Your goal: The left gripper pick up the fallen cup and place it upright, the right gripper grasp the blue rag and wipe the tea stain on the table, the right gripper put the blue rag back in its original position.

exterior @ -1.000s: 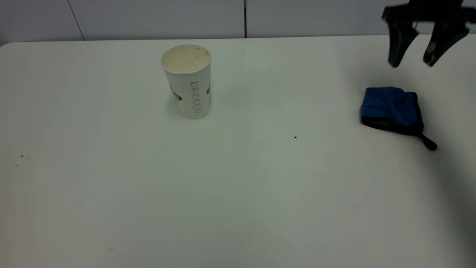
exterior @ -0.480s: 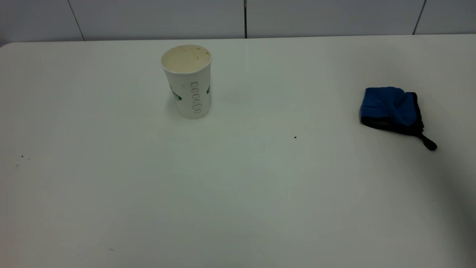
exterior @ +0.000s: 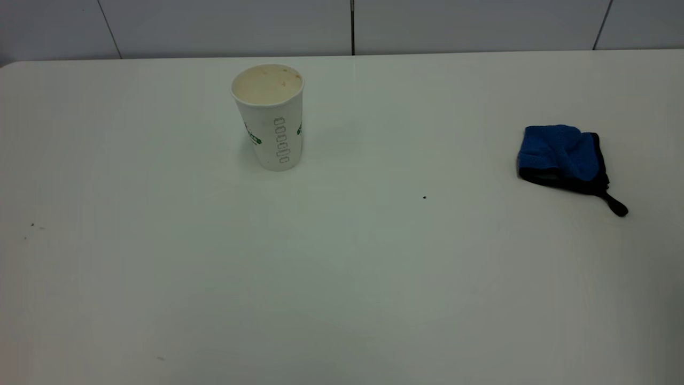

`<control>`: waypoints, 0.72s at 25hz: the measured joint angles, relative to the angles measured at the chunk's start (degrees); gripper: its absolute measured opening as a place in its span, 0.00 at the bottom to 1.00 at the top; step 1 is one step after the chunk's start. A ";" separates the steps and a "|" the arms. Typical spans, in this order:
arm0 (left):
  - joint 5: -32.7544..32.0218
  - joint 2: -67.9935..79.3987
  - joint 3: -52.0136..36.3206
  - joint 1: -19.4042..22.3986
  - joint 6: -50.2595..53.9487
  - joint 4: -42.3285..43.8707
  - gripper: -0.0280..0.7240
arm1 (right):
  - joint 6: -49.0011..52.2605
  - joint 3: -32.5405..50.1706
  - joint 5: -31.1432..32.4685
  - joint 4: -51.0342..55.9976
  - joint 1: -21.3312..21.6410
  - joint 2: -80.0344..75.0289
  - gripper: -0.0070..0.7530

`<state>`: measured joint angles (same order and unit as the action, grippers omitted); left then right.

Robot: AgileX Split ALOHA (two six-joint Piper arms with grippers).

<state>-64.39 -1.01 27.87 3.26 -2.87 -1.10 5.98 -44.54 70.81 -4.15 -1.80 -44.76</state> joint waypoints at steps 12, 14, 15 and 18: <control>0.00 0.00 0.00 0.00 0.06 0.00 0.72 | 0.92 12.65 -0.13 0.32 0.15 33.66 0.82; 0.00 0.00 0.00 0.00 0.06 0.00 0.72 | 0.77 14.04 -1.72 0.78 0.75 35.40 0.81; 0.00 0.00 0.00 0.00 0.06 0.00 0.72 | 0.77 15.00 -2.60 1.04 1.46 36.12 0.81; 0.00 0.00 0.00 0.00 0.06 0.00 0.72 | -0.09 17.12 -5.61 1.96 3.12 39.74 0.80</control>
<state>-64.39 -1.01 27.87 3.26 -2.81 -1.10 5.89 -27.42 65.20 -2.19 1.32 -5.01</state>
